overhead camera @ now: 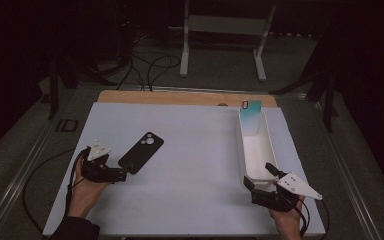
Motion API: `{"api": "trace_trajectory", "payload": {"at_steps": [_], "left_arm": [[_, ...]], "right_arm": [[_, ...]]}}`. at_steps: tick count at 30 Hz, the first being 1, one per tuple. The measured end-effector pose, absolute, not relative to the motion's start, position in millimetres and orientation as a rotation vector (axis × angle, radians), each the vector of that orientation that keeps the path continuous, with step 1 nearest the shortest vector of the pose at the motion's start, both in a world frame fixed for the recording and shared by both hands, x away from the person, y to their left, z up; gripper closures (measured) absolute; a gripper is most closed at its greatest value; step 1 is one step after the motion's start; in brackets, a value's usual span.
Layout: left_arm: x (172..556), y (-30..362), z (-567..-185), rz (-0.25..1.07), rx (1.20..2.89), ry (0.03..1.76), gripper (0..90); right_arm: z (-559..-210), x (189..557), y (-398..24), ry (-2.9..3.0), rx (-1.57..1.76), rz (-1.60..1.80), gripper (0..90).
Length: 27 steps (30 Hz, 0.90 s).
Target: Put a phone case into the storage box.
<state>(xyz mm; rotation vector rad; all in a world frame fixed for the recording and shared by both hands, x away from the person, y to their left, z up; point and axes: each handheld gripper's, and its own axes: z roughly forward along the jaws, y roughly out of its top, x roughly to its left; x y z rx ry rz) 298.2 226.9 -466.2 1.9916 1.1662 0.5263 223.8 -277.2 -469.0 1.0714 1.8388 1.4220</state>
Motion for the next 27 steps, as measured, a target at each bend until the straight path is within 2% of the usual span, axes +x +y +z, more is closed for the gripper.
{"api": "trace_trajectory", "payload": {"at_steps": [18, 27], "left_arm": [[344, 214, -485, 0.414, 2.127, 1.193, 0.0], [360, 204, -501, 0.346, 2.248, 1.205, 0.0]], "right_arm": [[-470, 225, -276, 1.845, 1.069, 1.420, 9.3], [-470, 225, -276, 1.849, 1.071, 1.416, 9.2]]}}
